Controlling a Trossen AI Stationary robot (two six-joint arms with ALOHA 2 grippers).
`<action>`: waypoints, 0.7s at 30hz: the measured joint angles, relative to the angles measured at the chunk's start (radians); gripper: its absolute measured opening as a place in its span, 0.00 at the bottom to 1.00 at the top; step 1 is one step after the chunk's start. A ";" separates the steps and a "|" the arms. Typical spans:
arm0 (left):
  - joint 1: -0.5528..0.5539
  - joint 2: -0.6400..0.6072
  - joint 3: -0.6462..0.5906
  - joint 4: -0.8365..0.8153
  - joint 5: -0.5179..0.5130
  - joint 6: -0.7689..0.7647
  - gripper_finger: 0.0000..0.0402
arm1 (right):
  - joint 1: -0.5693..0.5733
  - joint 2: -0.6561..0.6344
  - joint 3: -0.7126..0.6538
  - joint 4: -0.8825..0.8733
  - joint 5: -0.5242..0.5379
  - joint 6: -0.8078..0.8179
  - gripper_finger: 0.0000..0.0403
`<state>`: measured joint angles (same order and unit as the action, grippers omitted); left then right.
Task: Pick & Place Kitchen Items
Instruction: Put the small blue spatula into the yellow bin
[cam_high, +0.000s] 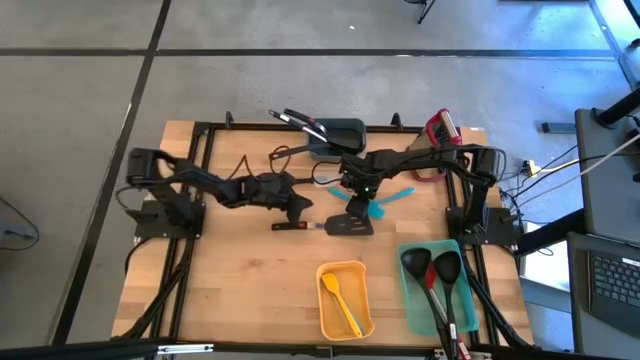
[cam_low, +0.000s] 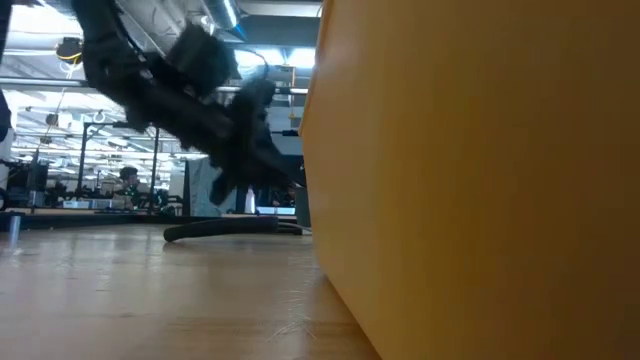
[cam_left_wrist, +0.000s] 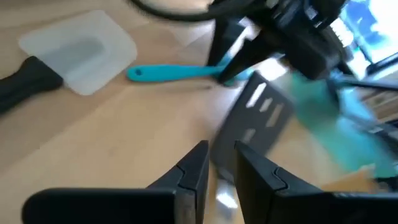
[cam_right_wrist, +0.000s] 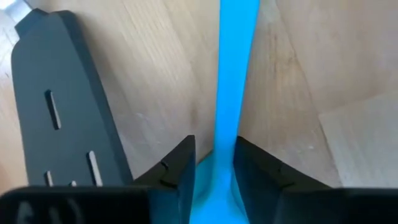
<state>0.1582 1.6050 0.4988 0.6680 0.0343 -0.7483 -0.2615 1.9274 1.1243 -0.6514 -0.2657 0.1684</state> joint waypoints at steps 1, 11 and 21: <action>0.000 0.035 0.000 0.031 -0.005 0.035 0.17 | 0.000 0.000 -0.001 0.002 0.000 0.000 0.27; 0.001 0.300 0.230 0.057 -0.011 0.297 0.40 | 0.000 0.000 -0.001 0.001 0.004 0.000 0.23; 0.002 0.422 0.444 -0.169 -0.170 0.571 0.56 | -0.001 -0.001 -0.003 0.007 0.007 -0.008 0.04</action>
<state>0.1599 2.0266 0.9431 0.4987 -0.1353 -0.1769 -0.2627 1.9266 1.1210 -0.6441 -0.2588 0.1600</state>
